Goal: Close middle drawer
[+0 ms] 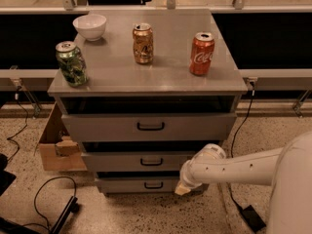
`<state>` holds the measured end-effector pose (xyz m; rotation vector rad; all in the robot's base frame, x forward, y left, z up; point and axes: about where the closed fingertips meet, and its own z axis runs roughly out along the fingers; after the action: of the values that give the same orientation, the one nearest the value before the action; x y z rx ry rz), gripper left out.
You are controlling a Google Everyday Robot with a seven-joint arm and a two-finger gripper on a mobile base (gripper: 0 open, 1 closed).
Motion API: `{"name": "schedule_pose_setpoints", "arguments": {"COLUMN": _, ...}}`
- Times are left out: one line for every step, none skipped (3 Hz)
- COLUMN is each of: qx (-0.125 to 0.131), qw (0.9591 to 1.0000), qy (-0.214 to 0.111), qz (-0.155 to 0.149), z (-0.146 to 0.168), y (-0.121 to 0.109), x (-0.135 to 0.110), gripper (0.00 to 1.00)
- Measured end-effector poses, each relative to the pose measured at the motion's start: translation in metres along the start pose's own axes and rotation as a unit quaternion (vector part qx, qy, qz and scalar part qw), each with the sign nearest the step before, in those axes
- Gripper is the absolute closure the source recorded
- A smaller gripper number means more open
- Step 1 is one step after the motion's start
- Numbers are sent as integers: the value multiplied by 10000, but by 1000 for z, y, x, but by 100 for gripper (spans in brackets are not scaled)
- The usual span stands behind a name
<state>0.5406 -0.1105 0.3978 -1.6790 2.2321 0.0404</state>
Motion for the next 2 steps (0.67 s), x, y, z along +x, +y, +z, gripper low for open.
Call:
{"name": "schedule_pose_setpoints", "arguments": {"qx": -34, "qw": 9993, "qy": 264, "qz": -278, "z": -23, "y": 20, "x": -8, "gripper": 63}}
{"name": "schedule_pose_setpoints", "arguments": {"qx": -233, "qw": 9936, "qy": 798, "qz": -768, "z": -71, "y": 65, "x": -7, "gripper": 87}}
